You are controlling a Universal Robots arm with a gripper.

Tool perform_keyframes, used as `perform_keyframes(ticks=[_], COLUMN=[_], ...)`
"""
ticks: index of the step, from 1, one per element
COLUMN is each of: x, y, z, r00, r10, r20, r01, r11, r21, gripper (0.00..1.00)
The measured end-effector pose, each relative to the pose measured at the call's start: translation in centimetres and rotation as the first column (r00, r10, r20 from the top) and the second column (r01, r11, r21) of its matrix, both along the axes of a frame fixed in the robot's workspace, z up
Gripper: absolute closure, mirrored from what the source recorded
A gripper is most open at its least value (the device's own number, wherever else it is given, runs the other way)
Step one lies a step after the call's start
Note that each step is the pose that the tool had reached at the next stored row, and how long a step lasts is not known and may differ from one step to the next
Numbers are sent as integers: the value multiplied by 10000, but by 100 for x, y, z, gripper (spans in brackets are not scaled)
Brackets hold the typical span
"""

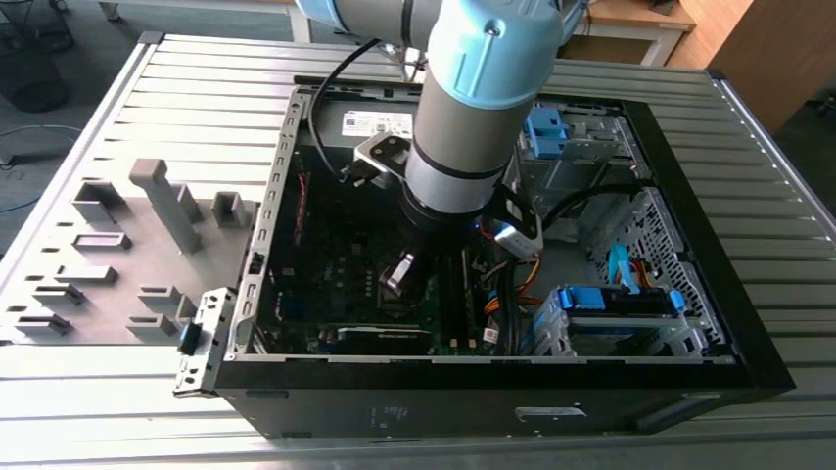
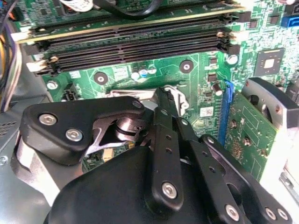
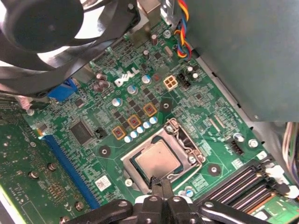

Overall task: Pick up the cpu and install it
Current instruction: 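Install the first cpu locking lever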

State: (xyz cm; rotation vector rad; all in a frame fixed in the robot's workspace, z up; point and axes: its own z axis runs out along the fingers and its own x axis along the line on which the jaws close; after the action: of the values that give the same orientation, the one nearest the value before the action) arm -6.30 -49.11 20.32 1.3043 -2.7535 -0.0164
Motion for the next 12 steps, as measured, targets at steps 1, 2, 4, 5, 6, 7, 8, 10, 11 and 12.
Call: perform_keyframes(ticks=[1,2,4,5,6,7,8,10,11,12], x=[7,15,31,41,54,66,79,87,87,88], y=[-1,-1,-1,-2,-2,-2,-2,-2,-1,-1], z=[-5,-10,-14,-16,-17,-19,-20,-26,-32,-37], r00=[10000,10000,10000,10000,10000,10000,10000,10000,10000,10000], r10=[1,1,0,0,0,1,0,0,0,1], r20=[-24,-37,-48,-52,-54,-55,-58,-60,-60,-60], r01=[-1,-1,-1,0,0,-1,-1,-1,-1,-1], r11=[10000,10000,10000,10000,10000,10000,10000,10000,10000,9999], r21=[-28,-53,-80,-85,-86,-86,-87,-93,-98,-102], gripper=[89,89,89,89,89,89,89,89,89,89])
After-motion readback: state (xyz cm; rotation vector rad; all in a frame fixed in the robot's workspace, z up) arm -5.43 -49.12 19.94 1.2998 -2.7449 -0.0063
